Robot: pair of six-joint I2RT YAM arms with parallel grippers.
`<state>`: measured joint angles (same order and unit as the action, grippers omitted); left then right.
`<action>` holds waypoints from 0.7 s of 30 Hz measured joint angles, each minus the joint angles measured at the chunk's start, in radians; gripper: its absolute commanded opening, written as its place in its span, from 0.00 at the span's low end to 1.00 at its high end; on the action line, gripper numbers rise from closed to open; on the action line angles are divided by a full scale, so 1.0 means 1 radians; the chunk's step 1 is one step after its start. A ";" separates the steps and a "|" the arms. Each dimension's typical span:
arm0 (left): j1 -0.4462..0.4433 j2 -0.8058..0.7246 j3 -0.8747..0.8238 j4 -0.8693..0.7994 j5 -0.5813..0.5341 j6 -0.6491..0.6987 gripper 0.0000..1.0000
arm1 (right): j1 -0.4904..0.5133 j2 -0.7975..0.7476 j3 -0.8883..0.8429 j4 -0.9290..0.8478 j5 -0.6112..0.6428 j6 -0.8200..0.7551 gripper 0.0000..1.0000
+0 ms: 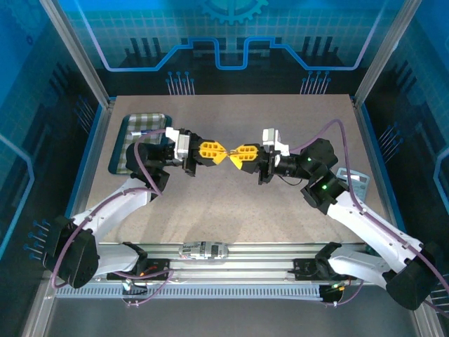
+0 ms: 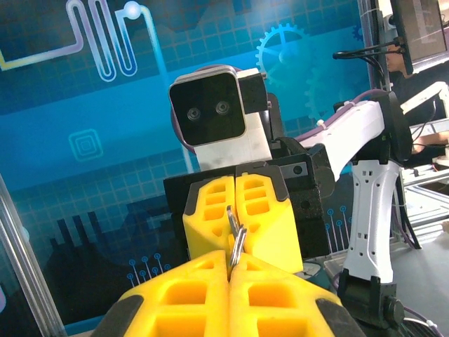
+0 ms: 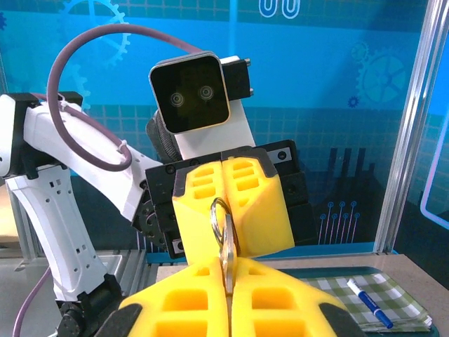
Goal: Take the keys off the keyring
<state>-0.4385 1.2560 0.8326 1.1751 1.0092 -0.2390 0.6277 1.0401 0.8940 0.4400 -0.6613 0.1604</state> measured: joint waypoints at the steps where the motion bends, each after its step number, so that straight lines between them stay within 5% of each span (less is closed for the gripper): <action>1: 0.000 0.000 0.000 0.004 -0.001 0.000 0.00 | 0.000 0.000 0.000 0.003 0.001 0.000 0.00; 21: -0.003 0.015 -0.039 0.042 -0.010 -0.026 0.00 | 0.047 -0.019 -0.216 0.366 0.147 -0.062 0.00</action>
<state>-0.4416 1.2709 0.7933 1.2175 0.9993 -0.2649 0.6743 1.0210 0.6777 0.8059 -0.5144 0.0986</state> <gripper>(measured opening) 0.050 0.064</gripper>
